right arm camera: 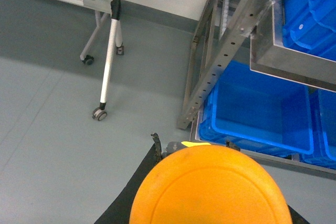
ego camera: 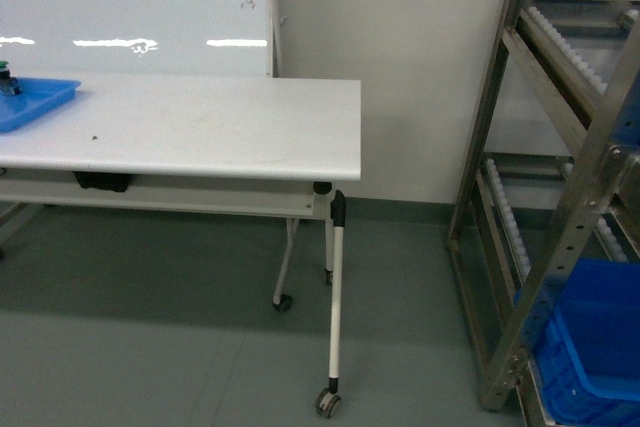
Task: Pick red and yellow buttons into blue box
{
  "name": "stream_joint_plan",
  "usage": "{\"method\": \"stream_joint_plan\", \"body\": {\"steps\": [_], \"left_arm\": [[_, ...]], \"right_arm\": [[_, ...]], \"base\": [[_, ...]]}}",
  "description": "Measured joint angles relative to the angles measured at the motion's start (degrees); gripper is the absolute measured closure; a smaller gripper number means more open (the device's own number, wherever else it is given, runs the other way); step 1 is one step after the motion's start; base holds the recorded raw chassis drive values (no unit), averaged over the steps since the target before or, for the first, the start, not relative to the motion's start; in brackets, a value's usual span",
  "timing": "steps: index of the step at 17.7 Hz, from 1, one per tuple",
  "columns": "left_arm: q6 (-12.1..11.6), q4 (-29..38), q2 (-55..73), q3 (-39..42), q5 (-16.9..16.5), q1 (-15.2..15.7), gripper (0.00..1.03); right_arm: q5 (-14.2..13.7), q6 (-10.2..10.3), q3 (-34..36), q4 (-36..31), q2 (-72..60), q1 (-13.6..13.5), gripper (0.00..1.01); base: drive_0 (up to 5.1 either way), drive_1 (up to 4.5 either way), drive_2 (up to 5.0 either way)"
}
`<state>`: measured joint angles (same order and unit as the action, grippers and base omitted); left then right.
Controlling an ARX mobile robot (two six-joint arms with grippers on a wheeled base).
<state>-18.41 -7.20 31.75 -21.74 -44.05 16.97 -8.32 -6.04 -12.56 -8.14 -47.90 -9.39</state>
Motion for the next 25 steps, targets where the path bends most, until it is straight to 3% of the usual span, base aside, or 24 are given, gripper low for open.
{"method": "stream_joint_plan", "body": {"steps": [13, 25], "left_arm": [[0.02, -0.02, 0.02, 0.00, 0.00, 0.00, 0.79], [0.02, 0.02, -0.13, 0.00, -0.09, 0.00, 0.79]], "right_arm": [[0.00, 0.00, 0.00, -0.04, 0.00, 0.00, 0.75], [-0.02, 0.00, 0.00, -0.02, 0.00, 0.00, 0.75]], "base": [[4.8, -3.31, -1.4], [4.2, -1.65, -2.6]]}}
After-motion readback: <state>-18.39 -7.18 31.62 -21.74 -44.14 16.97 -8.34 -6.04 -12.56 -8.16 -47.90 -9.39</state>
